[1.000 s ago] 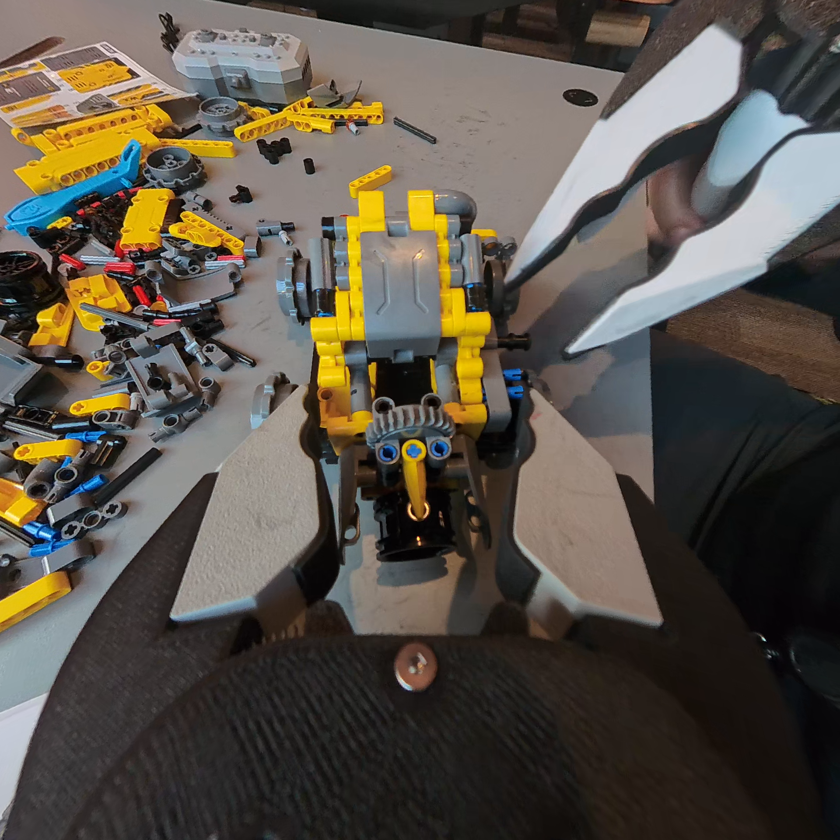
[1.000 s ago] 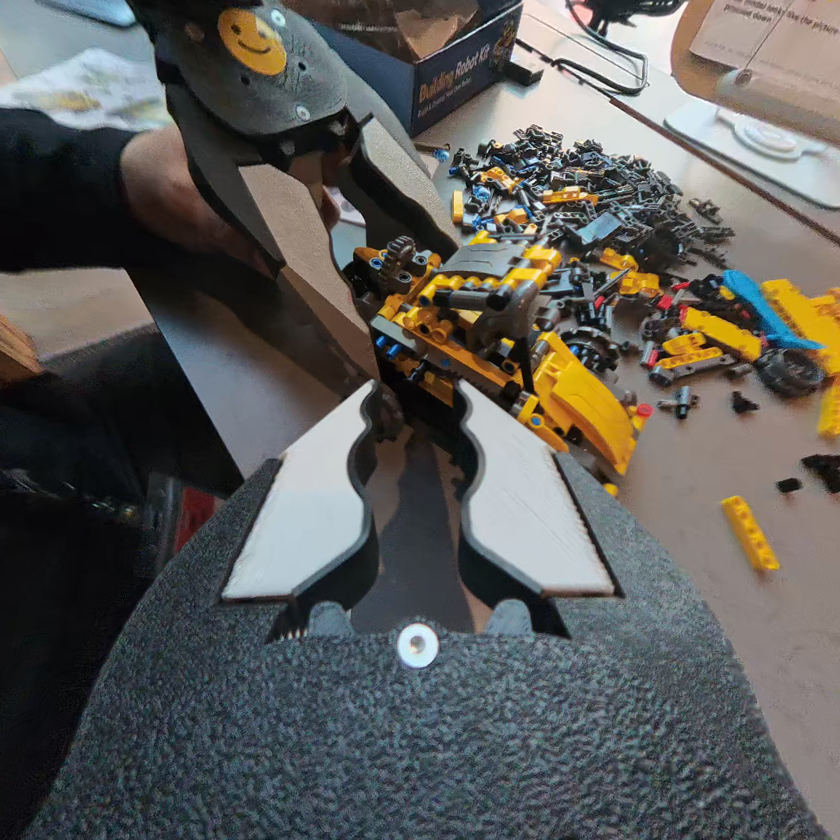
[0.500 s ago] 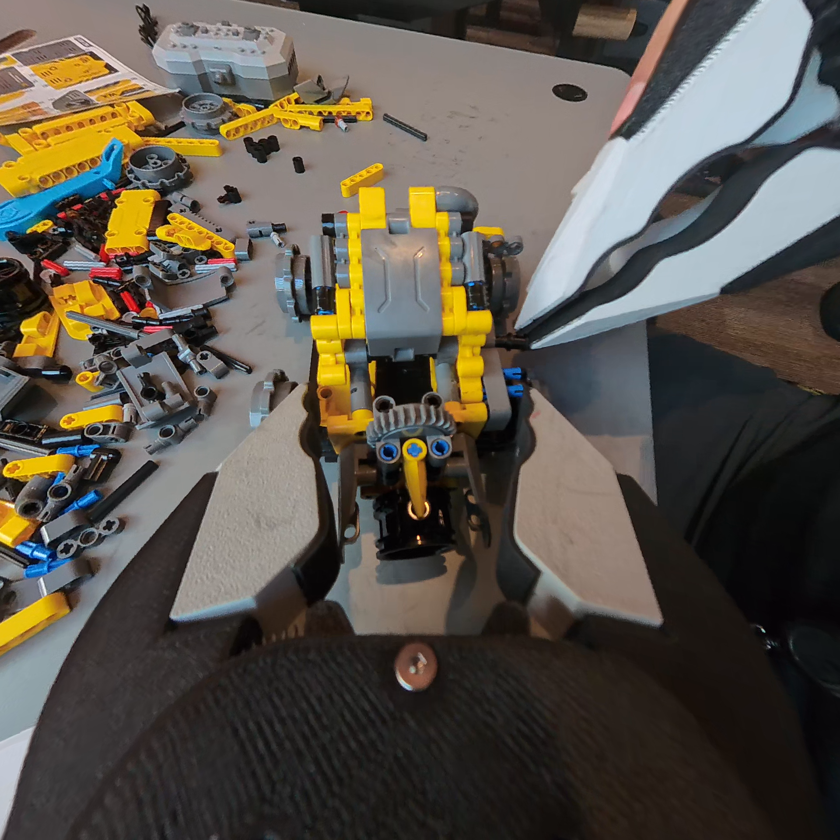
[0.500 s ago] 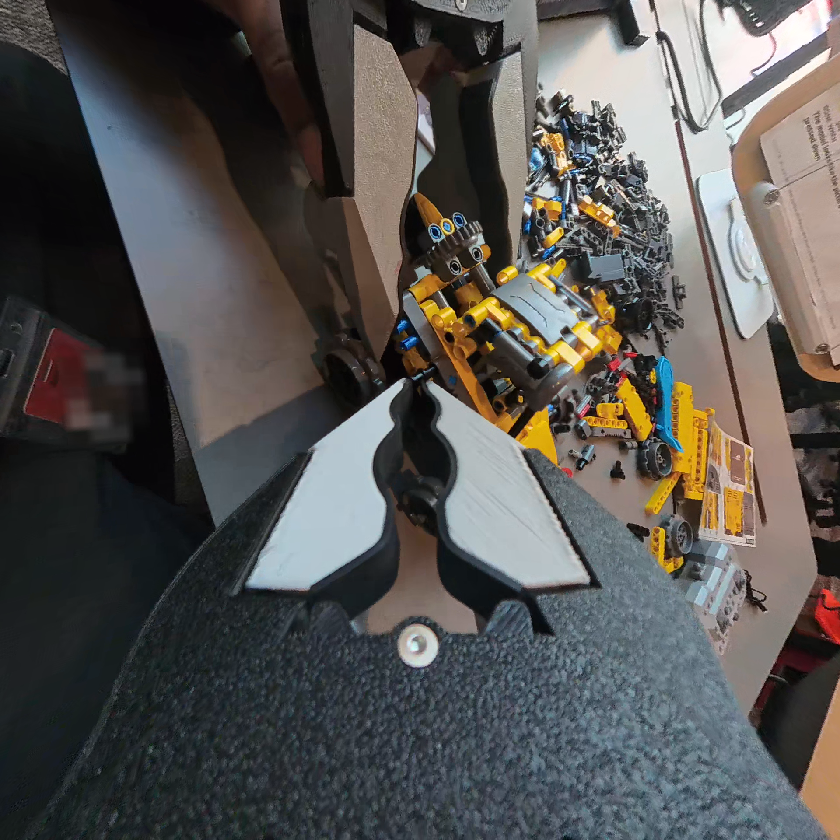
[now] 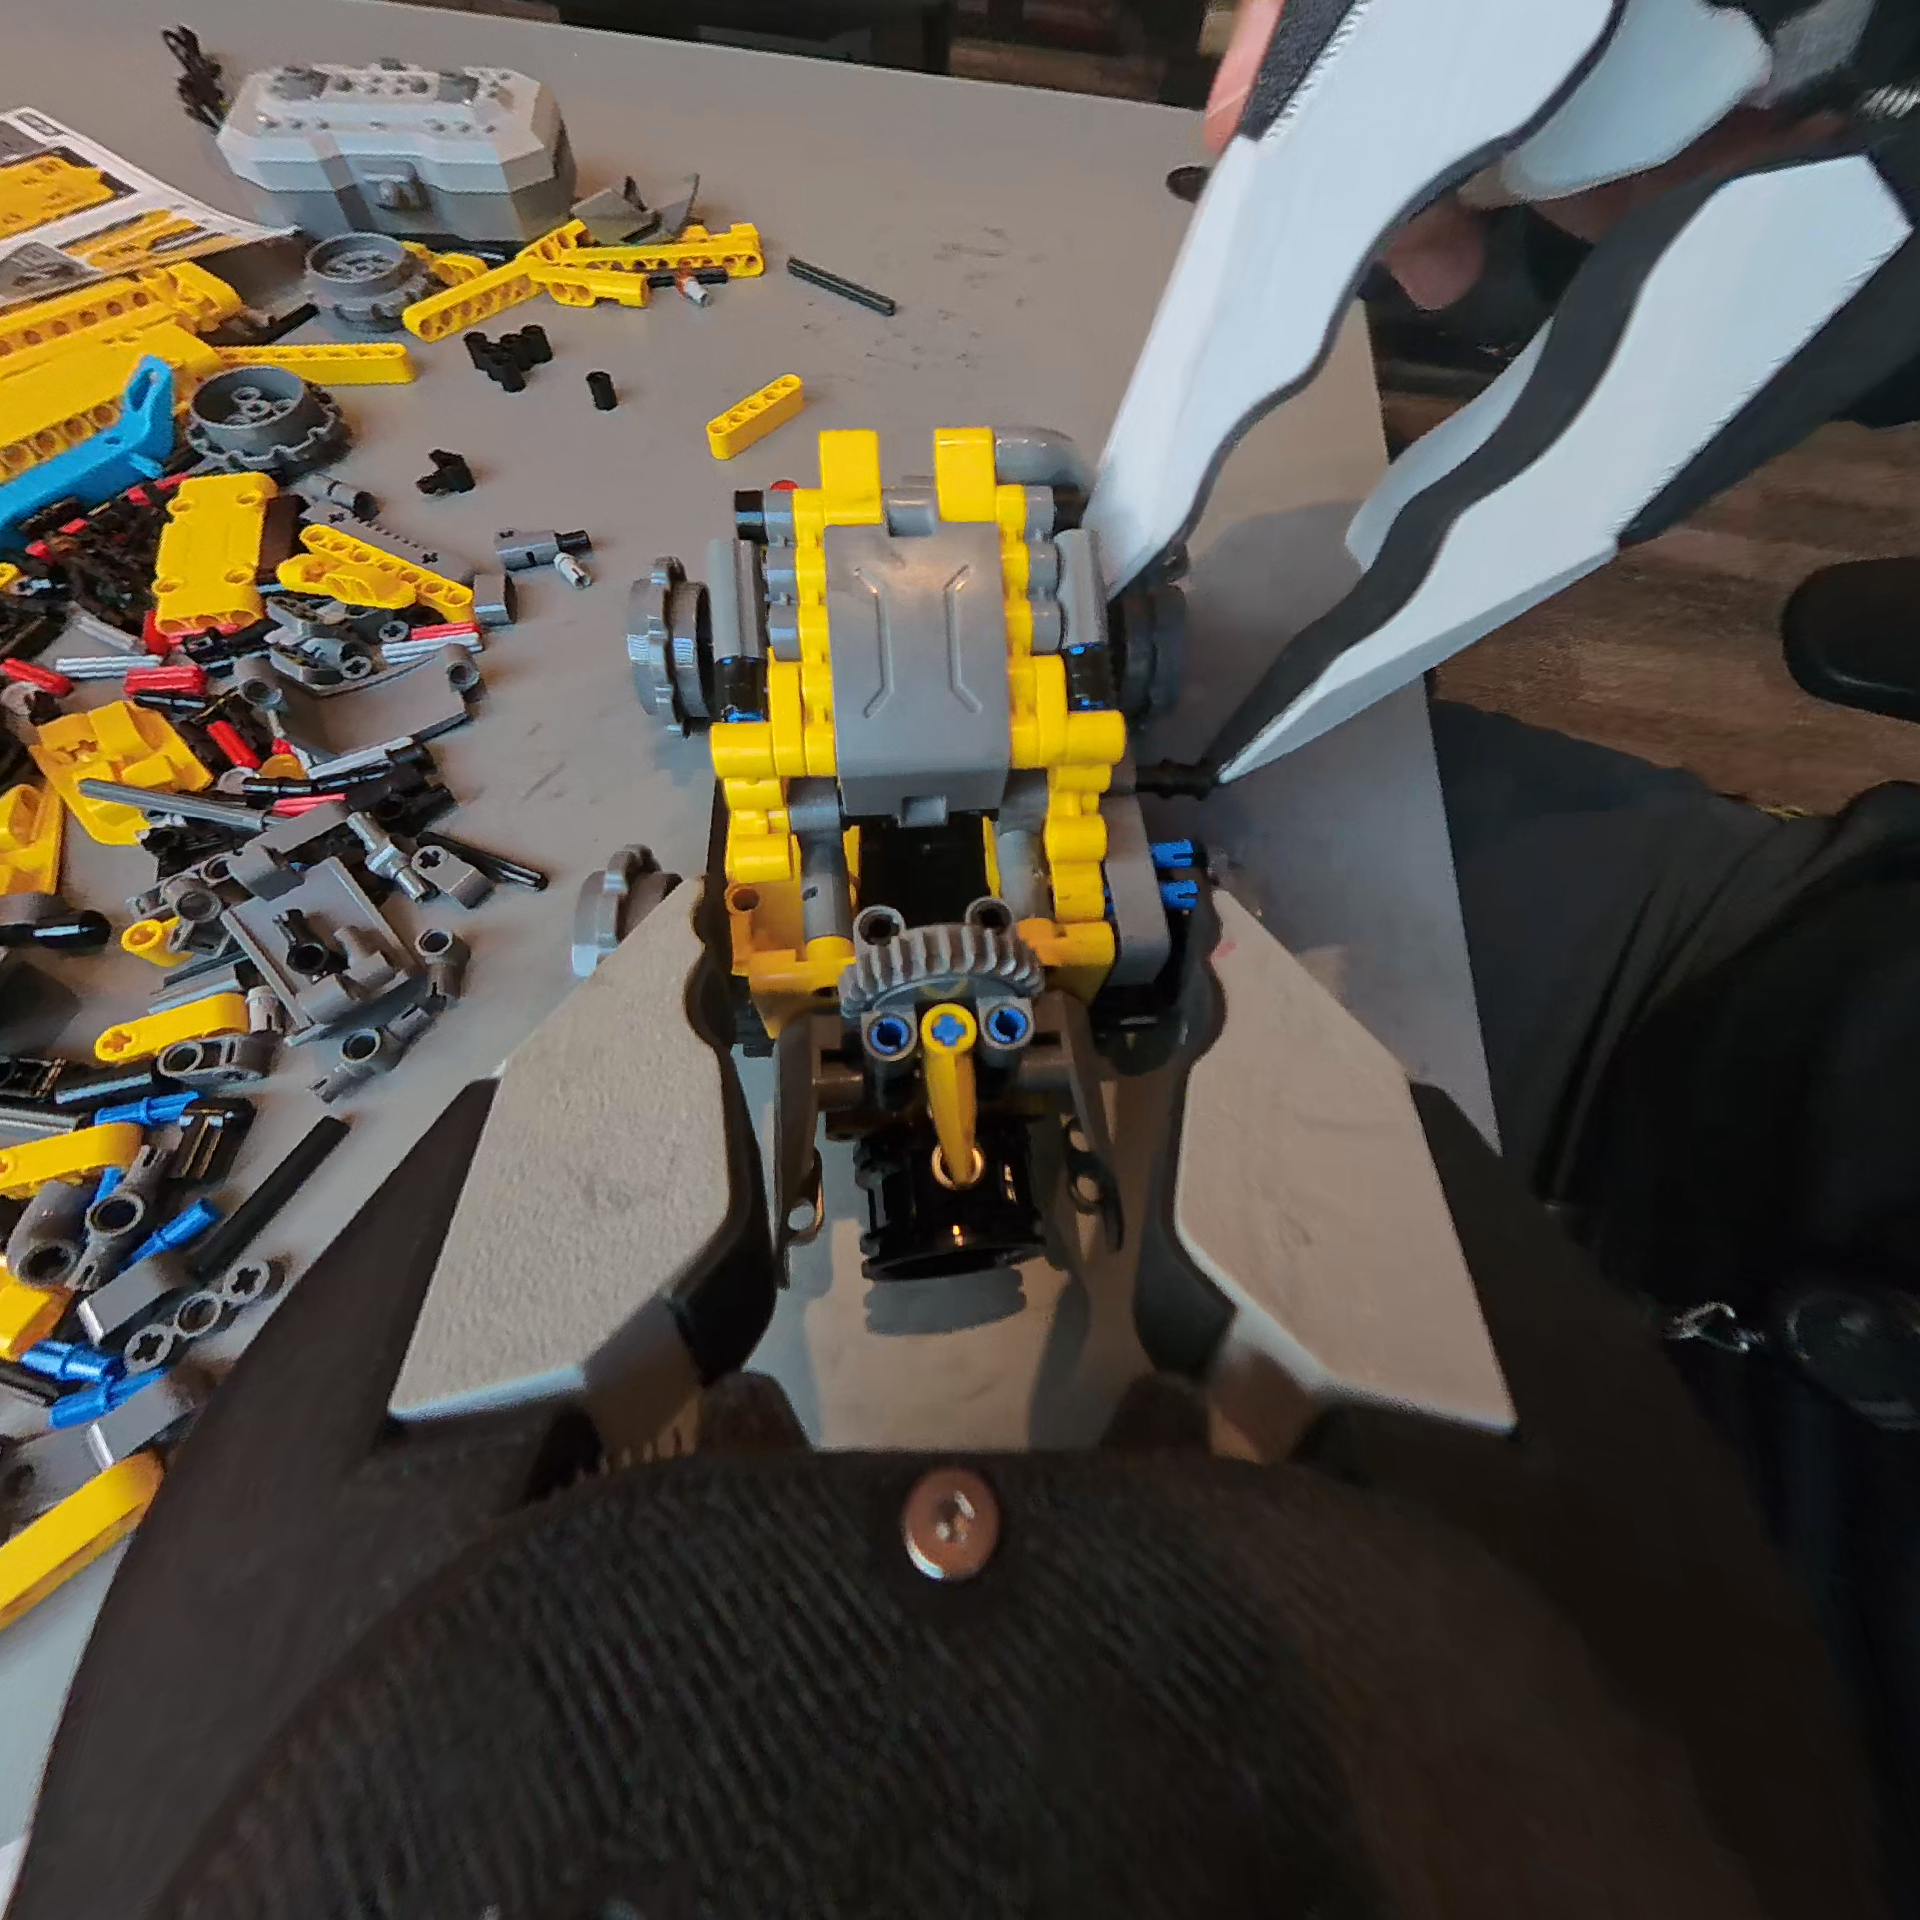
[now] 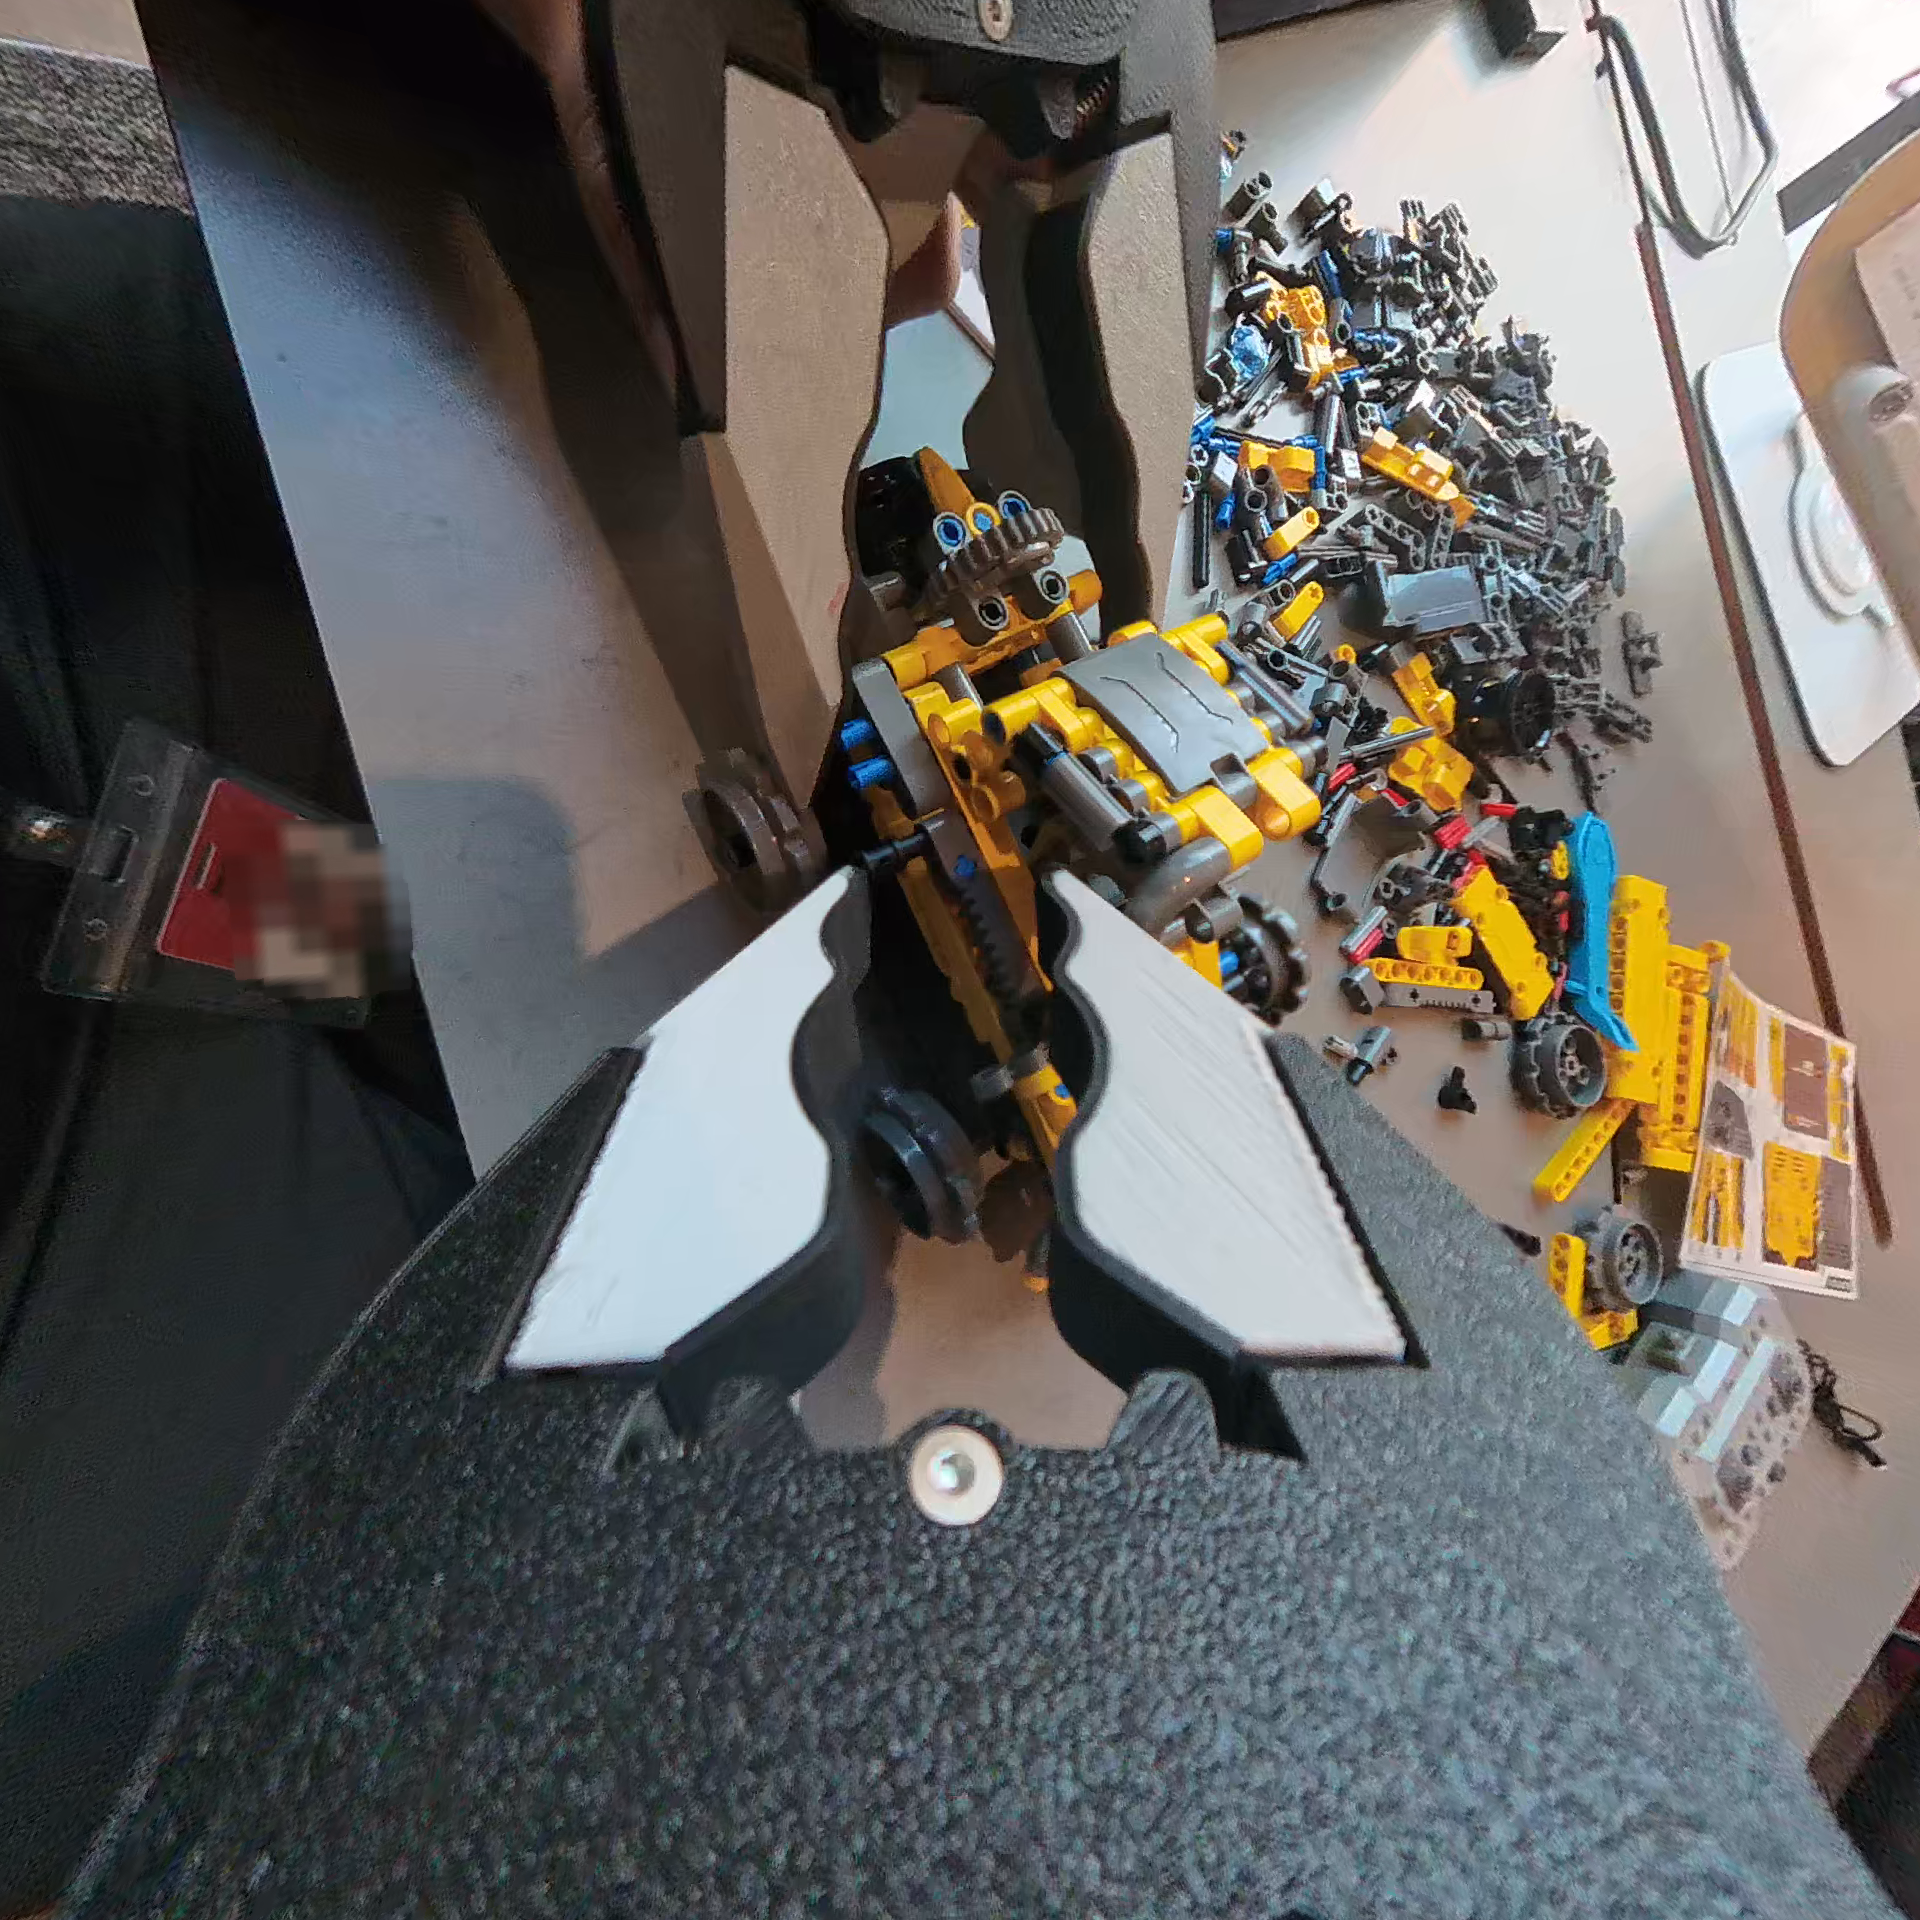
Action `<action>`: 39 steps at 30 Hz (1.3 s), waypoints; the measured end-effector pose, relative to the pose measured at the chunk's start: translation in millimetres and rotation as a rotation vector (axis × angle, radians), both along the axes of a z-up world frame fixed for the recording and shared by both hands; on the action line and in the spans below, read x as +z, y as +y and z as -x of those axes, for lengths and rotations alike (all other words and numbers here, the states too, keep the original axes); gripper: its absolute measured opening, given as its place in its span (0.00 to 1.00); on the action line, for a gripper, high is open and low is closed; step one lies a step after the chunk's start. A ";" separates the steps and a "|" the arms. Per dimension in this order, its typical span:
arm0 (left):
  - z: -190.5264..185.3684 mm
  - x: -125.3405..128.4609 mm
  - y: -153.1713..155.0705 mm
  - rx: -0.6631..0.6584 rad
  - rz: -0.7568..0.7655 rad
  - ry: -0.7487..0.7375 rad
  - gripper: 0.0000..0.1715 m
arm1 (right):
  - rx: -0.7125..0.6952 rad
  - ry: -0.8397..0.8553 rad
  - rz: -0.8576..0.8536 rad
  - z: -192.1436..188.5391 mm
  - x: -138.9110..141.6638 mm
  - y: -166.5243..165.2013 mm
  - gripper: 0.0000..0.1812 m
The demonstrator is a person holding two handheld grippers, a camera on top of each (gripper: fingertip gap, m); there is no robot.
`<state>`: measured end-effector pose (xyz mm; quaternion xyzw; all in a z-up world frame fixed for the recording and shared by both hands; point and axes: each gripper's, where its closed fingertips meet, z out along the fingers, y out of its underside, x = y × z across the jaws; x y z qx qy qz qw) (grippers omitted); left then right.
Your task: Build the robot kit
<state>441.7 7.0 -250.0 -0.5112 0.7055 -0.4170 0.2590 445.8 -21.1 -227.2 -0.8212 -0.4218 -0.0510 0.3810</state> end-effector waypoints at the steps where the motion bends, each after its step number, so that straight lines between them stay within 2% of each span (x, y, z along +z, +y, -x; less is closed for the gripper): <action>1: 0.4 0.1 -0.1 -0.011 0.004 -0.003 0.50 | 0.010 -0.016 -0.017 0.2 0.1 -0.3 0.17; 11: -1.1 -0.3 -2.4 -0.094 -0.006 0.014 0.50 | 0.051 -0.072 -0.066 2.3 -9.2 1.5 0.16; 17: 0.4 -0.1 -1.7 -0.137 0.002 -0.002 0.50 | 0.101 0.096 -0.006 11.8 -7.6 -2.1 0.18; 23: 2.4 0.2 0.8 -0.190 0.004 -0.004 0.50 | 0.091 0.211 0.000 15.9 -4.3 0.9 0.12; 24: 2.1 0.2 1.1 -0.192 0.004 -0.005 0.50 | 0.080 0.213 0.006 16.3 -4.2 0.2 0.13; 26: 1.6 0.4 0.9 -0.190 -0.001 -0.008 0.50 | 0.074 0.226 0.049 20.1 -3.3 -10.6 0.24; 28: 1.7 0.6 0.9 -0.191 0.001 -0.008 0.49 | 0.049 0.308 0.024 17.7 8.5 -22.2 0.25; 30: 1.8 0.8 0.8 -0.196 0.003 -0.008 0.50 | -0.034 0.406 -0.032 -0.4 21.7 -27.3 0.27; 32: 2.0 0.8 0.7 -0.199 0.004 -0.008 0.50 | -0.133 0.516 -0.035 -20.7 26.3 -29.7 0.38; 35: 3.3 0.8 0.5 -0.209 0.001 -0.009 0.50 | -0.209 0.648 0.007 -33.4 17.9 -30.6 0.43; 39: 6.1 1.0 -0.5 -0.234 0.002 -0.009 0.50 | -0.189 0.645 0.023 -25.7 3.6 -25.6 0.44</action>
